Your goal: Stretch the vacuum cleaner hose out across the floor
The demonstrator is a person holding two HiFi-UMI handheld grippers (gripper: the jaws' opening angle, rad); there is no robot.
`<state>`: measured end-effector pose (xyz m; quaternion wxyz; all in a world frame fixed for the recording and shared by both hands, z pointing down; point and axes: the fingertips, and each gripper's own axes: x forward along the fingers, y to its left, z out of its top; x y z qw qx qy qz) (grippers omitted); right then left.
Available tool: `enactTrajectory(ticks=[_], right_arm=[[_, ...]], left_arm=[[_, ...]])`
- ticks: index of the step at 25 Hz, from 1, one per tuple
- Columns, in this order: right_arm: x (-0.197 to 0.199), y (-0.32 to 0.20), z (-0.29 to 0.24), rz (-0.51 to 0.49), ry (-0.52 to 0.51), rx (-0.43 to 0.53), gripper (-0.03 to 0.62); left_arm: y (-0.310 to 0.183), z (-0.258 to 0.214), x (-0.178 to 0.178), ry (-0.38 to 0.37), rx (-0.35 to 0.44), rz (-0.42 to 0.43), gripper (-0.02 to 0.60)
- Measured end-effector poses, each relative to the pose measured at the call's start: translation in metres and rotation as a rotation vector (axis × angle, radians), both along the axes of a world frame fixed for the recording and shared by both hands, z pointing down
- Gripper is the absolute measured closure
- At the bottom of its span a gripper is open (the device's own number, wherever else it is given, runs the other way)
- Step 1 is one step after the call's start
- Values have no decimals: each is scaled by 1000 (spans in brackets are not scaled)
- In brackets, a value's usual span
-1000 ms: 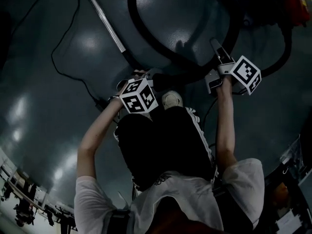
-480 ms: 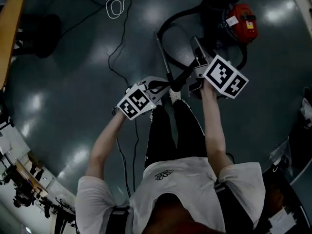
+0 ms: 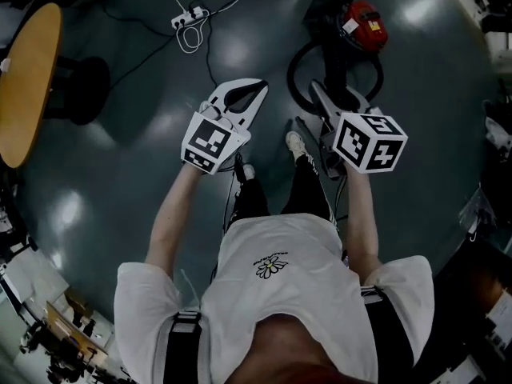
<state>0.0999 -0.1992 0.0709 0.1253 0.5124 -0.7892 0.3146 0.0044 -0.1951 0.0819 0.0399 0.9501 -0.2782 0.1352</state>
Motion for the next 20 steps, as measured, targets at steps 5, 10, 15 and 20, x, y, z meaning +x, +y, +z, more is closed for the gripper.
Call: enactTrajectory(ticks=[5,10,15,20], right_arm=[[-22,99,-36,-4,60,54,451],[-42,196,-54,-17,34,96,451],[-76,293,-75,-86,64,118,451],[-107,376,-89,-149,219,94,451]], left_arm=[[42,-78,-2,-61,221,198,495],[108,-91,8,-217,406,444,379],[203,-87,17,-268,482,557,376],[284,-86,0,-305,585,657,376]])
